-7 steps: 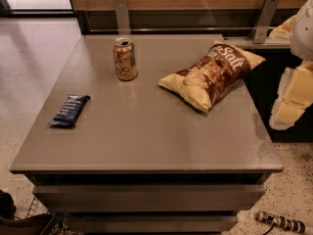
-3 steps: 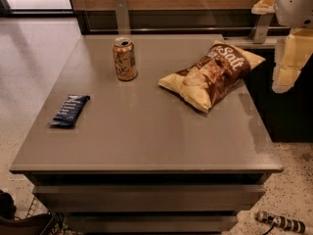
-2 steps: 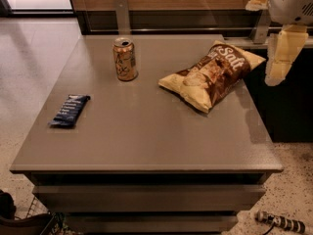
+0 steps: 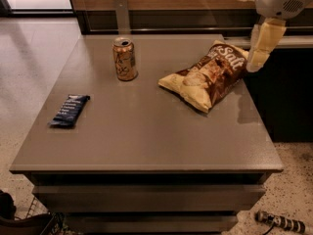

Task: Pick brown chip bag

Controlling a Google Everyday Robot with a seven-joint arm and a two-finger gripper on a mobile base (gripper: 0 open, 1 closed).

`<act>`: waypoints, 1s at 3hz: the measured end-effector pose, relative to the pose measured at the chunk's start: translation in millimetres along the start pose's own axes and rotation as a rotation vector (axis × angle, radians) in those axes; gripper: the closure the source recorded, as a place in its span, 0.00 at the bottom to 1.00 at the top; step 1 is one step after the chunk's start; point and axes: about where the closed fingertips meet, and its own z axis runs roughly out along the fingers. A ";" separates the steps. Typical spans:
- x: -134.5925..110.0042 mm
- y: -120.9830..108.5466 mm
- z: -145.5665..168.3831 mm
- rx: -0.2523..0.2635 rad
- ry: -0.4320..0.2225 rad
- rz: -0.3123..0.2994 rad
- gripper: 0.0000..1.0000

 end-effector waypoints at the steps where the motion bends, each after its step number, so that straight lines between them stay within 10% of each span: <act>1: 7.3 -11.4 24.1 -0.019 0.042 -0.001 0.00; 3: 45.5 -28.4 121.8 -0.130 0.104 0.004 0.00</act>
Offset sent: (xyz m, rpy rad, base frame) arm 0.1103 -0.0270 -0.1225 -0.1319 0.1610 -0.0382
